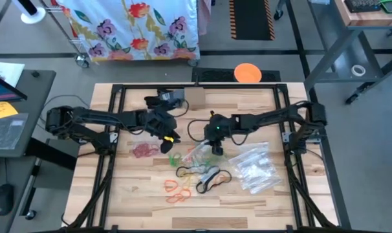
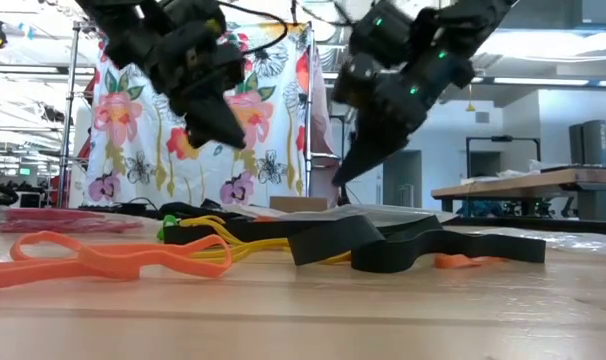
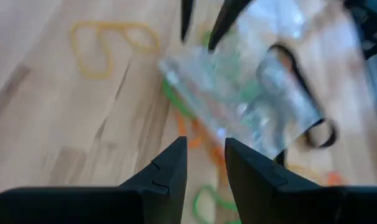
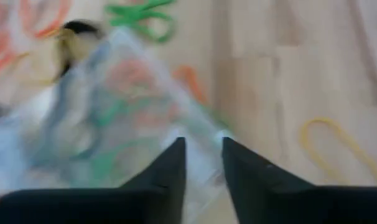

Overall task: Sort rubber bands
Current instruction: Open the transparent zip bag

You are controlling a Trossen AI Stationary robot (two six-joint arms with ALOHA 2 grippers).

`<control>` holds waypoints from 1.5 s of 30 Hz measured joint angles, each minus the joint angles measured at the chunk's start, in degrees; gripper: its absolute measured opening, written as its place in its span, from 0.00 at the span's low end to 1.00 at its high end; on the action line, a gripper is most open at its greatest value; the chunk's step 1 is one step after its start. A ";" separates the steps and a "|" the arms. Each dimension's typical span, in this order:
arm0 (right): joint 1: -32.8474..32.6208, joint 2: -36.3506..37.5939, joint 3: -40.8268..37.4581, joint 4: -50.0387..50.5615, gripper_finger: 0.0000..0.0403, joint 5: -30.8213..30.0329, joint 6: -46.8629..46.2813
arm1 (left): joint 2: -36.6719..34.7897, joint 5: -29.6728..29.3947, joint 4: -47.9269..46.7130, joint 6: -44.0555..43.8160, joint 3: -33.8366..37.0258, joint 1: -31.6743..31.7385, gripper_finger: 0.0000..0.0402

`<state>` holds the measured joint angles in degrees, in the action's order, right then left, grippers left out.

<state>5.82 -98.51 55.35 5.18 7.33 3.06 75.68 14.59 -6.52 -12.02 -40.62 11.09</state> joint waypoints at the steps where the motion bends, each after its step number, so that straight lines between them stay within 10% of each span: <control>1: 0.38 -0.94 0.45 0.22 0.37 0.02 0.17 | 0.00 -1.14 0.71 -0.14 1.10 -0.35 0.26; 11: 1.10 -11.91 4.64 1.22 0.57 -0.68 6.40 | -0.22 -5.91 17.59 -4.17 11.33 -3.35 0.26; 21: 0.29 -12.93 11.16 8.33 0.05 -6.27 5.32 | -0.21 -7.24 28.94 0.17 13.83 -4.13 0.26; 45: -8.58 -6.74 24.26 29.34 0.04 -11.82 2.96 | -0.86 -7.83 25.56 3.62 13.85 -3.54 0.26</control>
<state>-2.76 -105.25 79.61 34.52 -4.49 6.02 74.82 6.76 19.05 -8.40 -26.76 7.55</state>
